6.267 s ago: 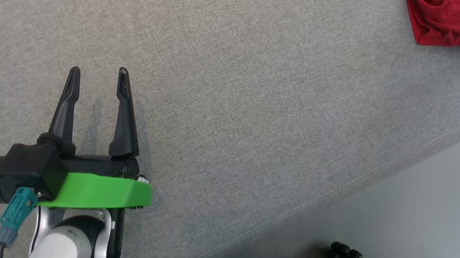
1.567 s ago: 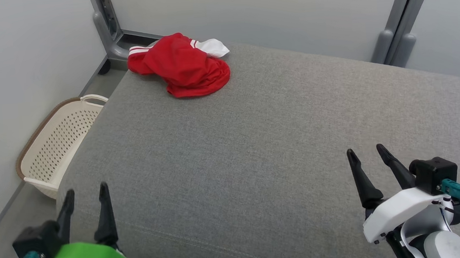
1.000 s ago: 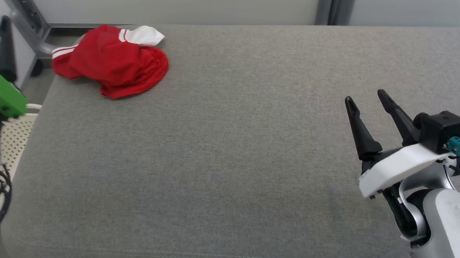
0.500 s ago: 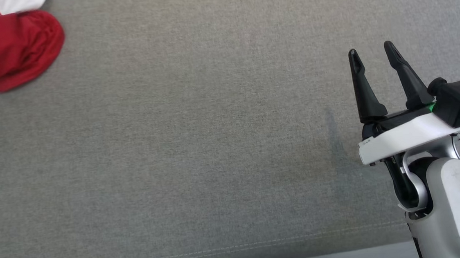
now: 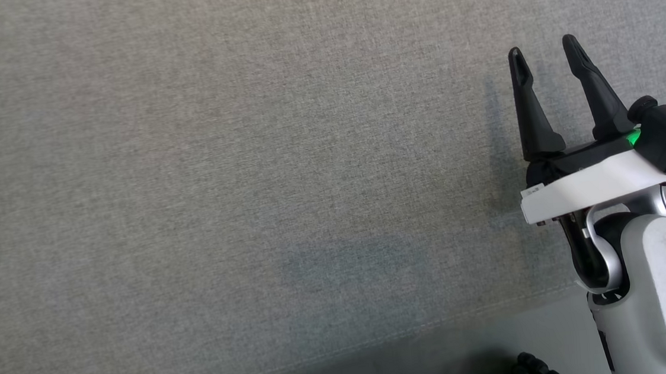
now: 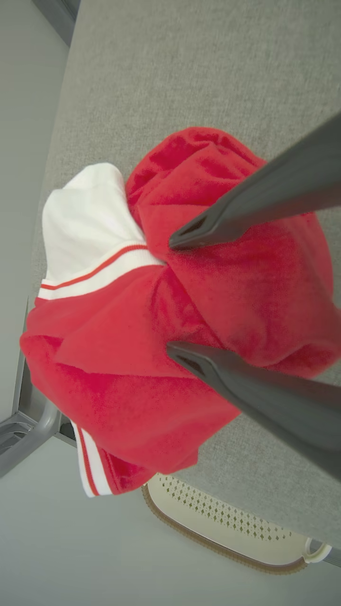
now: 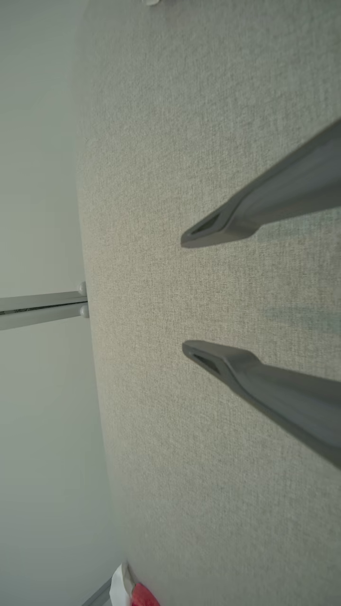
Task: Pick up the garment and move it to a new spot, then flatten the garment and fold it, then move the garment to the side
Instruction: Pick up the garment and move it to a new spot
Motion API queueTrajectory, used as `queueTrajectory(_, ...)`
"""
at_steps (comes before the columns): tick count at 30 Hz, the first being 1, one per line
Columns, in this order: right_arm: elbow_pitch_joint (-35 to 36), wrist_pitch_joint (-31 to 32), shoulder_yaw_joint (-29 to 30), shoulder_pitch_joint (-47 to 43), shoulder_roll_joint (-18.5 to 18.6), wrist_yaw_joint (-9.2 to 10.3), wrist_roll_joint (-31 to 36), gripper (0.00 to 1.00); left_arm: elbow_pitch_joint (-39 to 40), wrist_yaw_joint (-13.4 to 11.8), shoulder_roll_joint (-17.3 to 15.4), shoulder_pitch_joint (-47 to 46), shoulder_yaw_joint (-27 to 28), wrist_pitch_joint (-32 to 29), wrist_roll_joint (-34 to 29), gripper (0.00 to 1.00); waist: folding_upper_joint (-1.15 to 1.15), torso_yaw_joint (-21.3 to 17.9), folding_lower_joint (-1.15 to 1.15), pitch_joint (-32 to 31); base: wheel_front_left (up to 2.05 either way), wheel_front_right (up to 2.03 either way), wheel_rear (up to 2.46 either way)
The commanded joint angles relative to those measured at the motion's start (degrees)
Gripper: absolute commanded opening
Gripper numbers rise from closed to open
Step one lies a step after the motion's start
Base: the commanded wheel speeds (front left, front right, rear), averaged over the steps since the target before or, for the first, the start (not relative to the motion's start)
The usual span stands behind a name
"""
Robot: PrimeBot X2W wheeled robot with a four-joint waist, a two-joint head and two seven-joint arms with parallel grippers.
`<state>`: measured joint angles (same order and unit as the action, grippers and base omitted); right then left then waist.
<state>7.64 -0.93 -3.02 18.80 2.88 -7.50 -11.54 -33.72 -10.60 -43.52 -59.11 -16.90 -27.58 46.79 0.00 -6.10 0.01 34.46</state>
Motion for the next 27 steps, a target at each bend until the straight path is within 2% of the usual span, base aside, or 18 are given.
queueTrajectory(1, 0.3, -0.3, 0.0, 0.7, 0.0, 0.02, 0.2, 1.00, -0.5, -0.5, -1.3, 0.8, 0.0, 0.4, -0.6, 1.00, 0.00, -2.7, -0.01, 3.4, 0.00, 0.00, 0.00)
queueTrajectory(7, -0.3, -0.6, -0.1, 1.2, 0.0, 0.02, 0.6, 1.00, -2.9, -1.0, -1.7, 2.0, 0.3, 1.8, -0.7, 1.00, 0.00, -2.4, -0.01, 3.7, 0.00, 0.00, 0.00)
queueTrajectory(9, -0.8, -0.9, -0.1, 1.3, 0.0, 0.02, 0.5, 1.00, -3.5, -0.7, -1.1, 2.3, 0.2, 2.7, -0.8, 0.45, 0.00, -2.2, -0.01, 3.1, 0.00, 0.00, 0.00)
queueTrajectory(10, -1.0, -1.0, -0.1, 1.3, 0.0, 0.02, 0.4, 1.00, -3.8, -0.3, -0.8, 2.4, 0.0, 3.3, -0.8, 0.28, 0.00, -2.1, -0.01, 2.7, 0.00, 0.00, 0.00)
queueTrajectory(11, -1.7, -1.4, -0.1, 1.4, 0.1, 0.02, 0.1, 1.00, -4.7, 0.6, 0.1, 2.7, -0.2, 4.6, -0.6, 0.00, 0.00, -1.8, -0.01, 1.5, 0.00, 0.00, 0.00)
queueTrajectory(21, -4.7, -1.7, 1.0, -1.6, 0.1, 0.02, 0.3, 1.00, -3.4, 6.5, 7.0, 2.2, -1.7, 9.4, 1.9, 0.00, 0.00, 0.0, -0.01, -9.5, 0.00, 0.00, 0.00)
queueTrajectory(27, -5.5, -1.3, 1.7, -4.5, 0.1, 0.02, 0.0, 1.00, -0.4, 8.5, 11.3, 4.3, -1.8, 10.3, 4.5, 0.00, 0.00, 1.3, -0.01, -16.3, 0.00, 0.00, 0.00)
